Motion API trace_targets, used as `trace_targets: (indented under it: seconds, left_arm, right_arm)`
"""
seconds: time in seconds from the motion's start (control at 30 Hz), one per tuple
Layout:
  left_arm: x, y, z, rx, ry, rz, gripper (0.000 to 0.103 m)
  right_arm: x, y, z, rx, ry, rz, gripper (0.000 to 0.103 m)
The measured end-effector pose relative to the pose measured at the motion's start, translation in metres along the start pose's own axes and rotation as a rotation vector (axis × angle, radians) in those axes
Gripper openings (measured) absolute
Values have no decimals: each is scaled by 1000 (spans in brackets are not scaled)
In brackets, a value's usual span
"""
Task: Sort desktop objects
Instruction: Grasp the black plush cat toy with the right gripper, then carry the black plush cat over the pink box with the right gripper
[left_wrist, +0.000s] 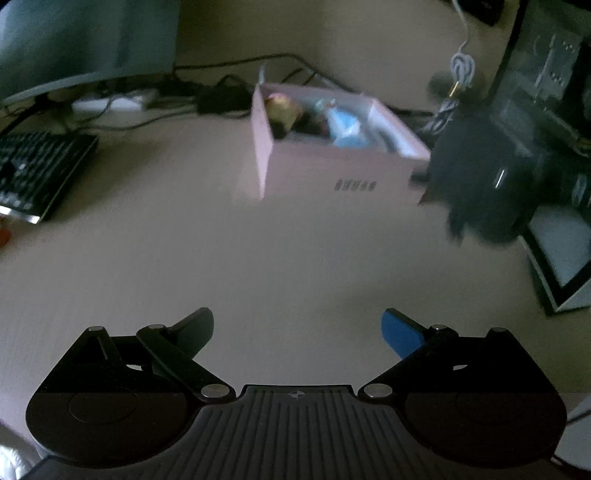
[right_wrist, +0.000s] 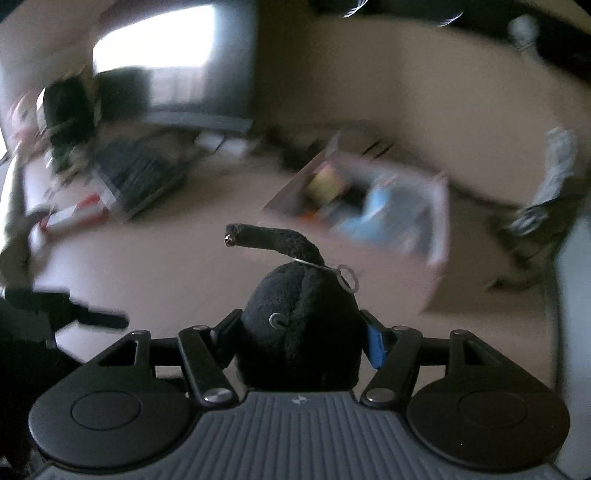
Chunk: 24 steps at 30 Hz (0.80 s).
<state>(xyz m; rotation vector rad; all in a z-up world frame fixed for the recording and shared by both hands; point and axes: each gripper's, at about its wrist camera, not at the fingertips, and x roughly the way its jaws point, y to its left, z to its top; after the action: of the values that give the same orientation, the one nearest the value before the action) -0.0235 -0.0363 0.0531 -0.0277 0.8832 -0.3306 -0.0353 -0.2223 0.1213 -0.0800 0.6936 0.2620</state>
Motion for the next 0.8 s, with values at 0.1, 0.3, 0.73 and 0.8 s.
trace_targets:
  seconds: [0.1,0.3,0.73,0.8]
  left_arm:
    - [1,-2,12,18,-23,-22,101]
    - [3,7,14,7,-16,-52,101]
    - [0,57,11,-55,-13,-21,101]
    - [2,63,11,-69,-9,-19,101]
  right_arm:
    - [-19,-19,26,57,-93,-36,65]
    - [-3,-50,73,215,-184,-44,65]
    - [214,-77,84,743,157,230,67]
    - [216,-77,75,756,155,212,68]
